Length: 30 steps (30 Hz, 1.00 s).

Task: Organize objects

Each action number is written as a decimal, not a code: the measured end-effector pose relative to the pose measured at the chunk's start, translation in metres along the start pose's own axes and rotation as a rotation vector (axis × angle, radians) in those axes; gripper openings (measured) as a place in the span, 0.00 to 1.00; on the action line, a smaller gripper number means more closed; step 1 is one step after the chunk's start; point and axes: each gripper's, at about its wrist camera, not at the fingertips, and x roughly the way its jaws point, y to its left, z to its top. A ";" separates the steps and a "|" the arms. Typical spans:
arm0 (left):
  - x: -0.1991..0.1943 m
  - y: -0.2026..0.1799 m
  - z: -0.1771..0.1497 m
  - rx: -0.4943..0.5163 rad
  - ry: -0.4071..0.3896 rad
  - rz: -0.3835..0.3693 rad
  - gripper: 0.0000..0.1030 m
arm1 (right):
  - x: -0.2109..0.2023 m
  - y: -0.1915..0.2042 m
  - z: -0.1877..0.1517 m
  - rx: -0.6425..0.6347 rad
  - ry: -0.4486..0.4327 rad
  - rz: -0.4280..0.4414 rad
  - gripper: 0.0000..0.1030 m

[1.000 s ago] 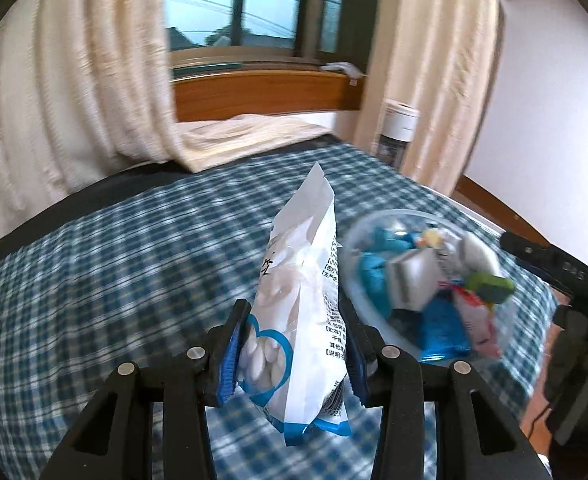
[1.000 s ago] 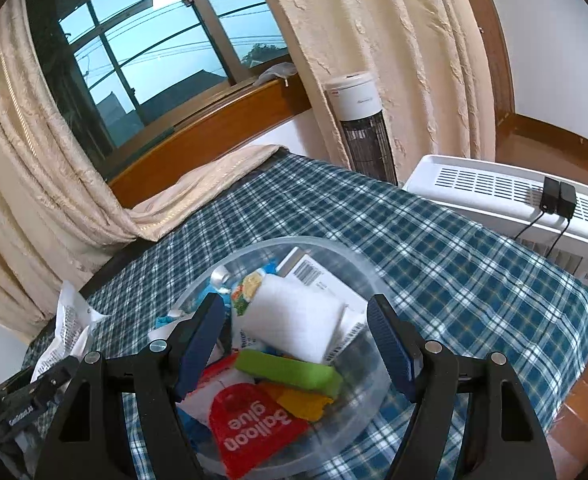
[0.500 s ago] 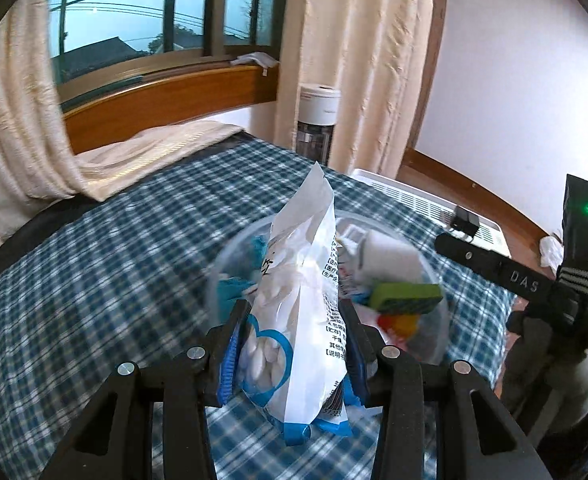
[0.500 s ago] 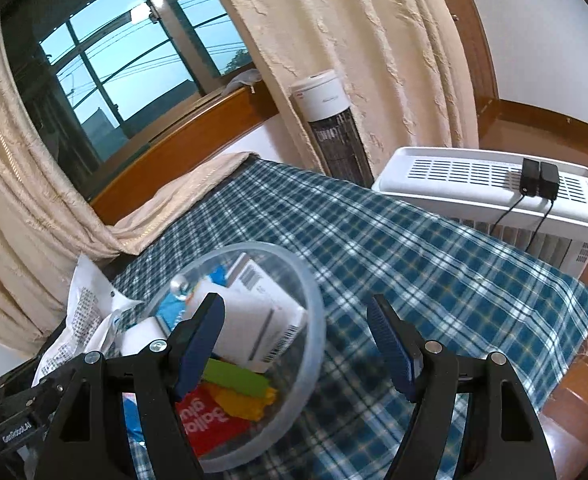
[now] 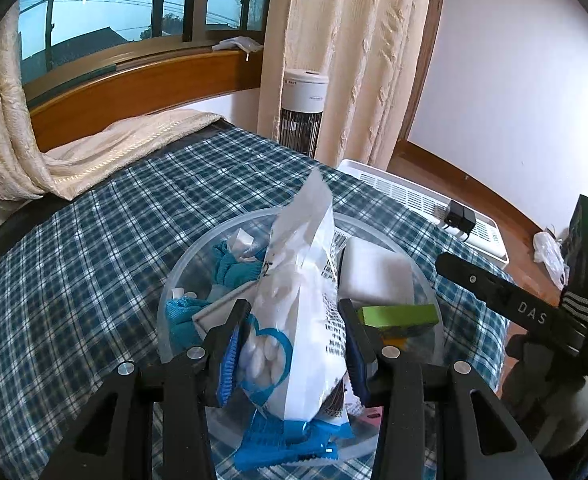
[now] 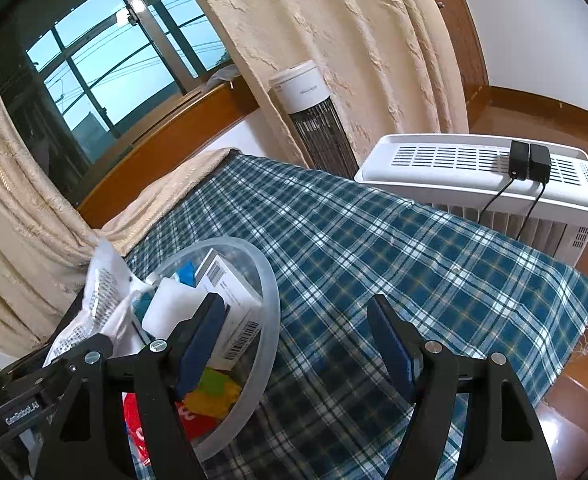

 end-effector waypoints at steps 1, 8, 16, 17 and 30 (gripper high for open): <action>0.001 0.001 0.000 -0.005 0.003 -0.004 0.45 | 0.001 0.000 0.000 0.000 0.002 0.000 0.73; 0.001 0.007 0.001 -0.043 0.003 -0.017 0.62 | 0.002 0.003 -0.004 -0.006 0.015 0.007 0.73; -0.015 0.016 0.000 -0.058 -0.036 0.006 0.76 | -0.006 0.011 -0.005 -0.022 0.006 0.007 0.73; -0.016 0.018 -0.001 -0.064 -0.038 0.011 0.77 | -0.008 0.013 -0.006 -0.026 0.005 0.007 0.73; -0.046 0.032 -0.020 -0.043 -0.125 0.154 0.95 | -0.024 0.038 -0.020 -0.090 0.024 0.001 0.74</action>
